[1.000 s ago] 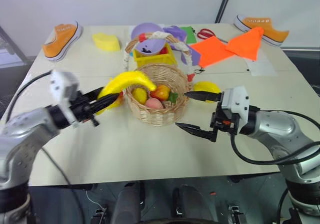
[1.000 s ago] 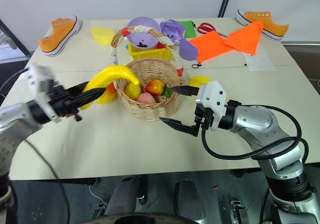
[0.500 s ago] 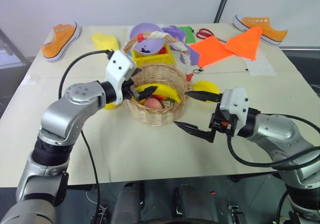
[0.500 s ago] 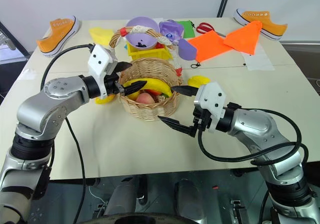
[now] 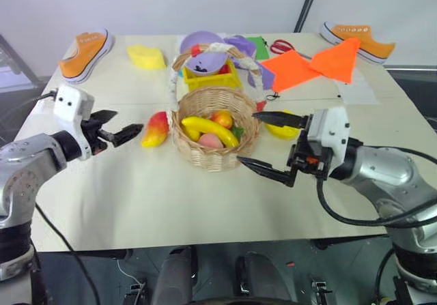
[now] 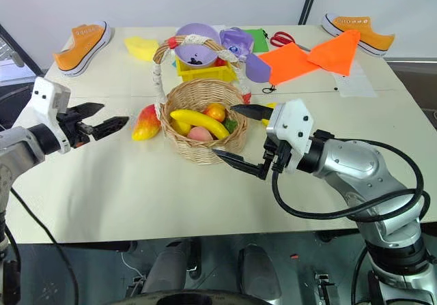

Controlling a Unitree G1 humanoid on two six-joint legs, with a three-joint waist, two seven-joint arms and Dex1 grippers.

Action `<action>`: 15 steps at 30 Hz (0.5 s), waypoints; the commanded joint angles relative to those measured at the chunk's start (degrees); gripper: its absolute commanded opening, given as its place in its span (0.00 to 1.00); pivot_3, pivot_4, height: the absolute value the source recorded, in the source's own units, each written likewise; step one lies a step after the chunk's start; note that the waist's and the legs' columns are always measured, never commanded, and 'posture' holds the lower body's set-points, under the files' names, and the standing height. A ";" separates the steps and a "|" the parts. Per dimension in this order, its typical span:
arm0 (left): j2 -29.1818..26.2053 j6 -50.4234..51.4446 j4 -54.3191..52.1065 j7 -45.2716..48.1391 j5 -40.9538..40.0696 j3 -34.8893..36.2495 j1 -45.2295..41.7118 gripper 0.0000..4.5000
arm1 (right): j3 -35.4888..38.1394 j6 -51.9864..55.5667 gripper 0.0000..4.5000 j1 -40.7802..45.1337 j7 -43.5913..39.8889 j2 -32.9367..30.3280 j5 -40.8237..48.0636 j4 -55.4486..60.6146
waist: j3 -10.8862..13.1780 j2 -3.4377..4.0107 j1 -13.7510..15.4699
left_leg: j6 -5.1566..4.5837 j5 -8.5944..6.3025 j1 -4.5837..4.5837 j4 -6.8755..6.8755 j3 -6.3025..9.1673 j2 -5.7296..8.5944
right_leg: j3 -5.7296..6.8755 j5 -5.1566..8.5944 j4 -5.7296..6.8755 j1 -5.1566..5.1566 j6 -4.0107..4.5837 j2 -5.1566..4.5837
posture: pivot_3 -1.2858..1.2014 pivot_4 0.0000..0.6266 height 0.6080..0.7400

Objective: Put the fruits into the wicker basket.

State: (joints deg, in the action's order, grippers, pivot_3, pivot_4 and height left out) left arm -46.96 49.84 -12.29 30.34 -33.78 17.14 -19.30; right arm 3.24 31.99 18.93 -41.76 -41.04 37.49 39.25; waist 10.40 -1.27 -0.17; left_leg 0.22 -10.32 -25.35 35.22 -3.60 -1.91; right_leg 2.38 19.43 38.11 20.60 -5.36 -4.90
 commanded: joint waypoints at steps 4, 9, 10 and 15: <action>4.94 -2.95 6.65 -1.87 5.89 -7.68 -8.57 0.98 | -1.54 -0.24 1.00 2.32 -0.16 1.00 0.39 0.97 | 0.00 -0.03 0.81 | -0.02 -0.01 -0.06 0.00 -0.04 0.04 | -0.01 0.00 -0.02 0.04 0.00 -0.07 | 0.52 0.24 0.92; 6.56 -0.65 12.15 -1.45 8.15 -11.32 -13.86 0.98 | -1.40 0.88 1.00 3.60 0.87 1.04 1.44 2.47 | 0.00 -0.03 0.58 | -0.04 0.00 -0.11 -0.01 -0.06 0.03 | -0.01 -0.01 0.01 0.11 -0.02 -0.04 | 0.52 0.24 0.92; 6.92 -0.75 13.61 -1.37 8.98 -12.38 -14.73 0.98 | -1.34 1.10 1.00 3.47 1.16 1.05 1.58 2.90 | 0.01 -0.03 0.50 | -0.04 0.00 -0.09 -0.01 -0.07 0.03 | -0.01 -0.01 0.02 0.11 -0.02 -0.03 | 0.52 0.24 0.92; 9.54 -2.13 19.46 -0.13 12.85 -17.43 -18.17 0.98 | -1.66 1.68 1.00 2.26 2.57 1.24 1.64 4.55 | 0.00 -0.04 0.61 | -0.04 0.00 -0.09 0.00 -0.08 0.02 | 0.00 -0.01 0.04 0.12 -0.03 0.02 | 0.52 0.24 0.92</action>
State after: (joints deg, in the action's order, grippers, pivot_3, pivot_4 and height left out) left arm -37.58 48.74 6.41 29.83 -22.89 1.02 -36.16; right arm 0.84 34.01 21.04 -39.80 -40.01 38.55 41.55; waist 10.40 -1.31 0.44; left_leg 0.17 -10.32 -25.44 35.23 -3.68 -1.89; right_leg 2.38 19.42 38.15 20.71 -5.39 -4.88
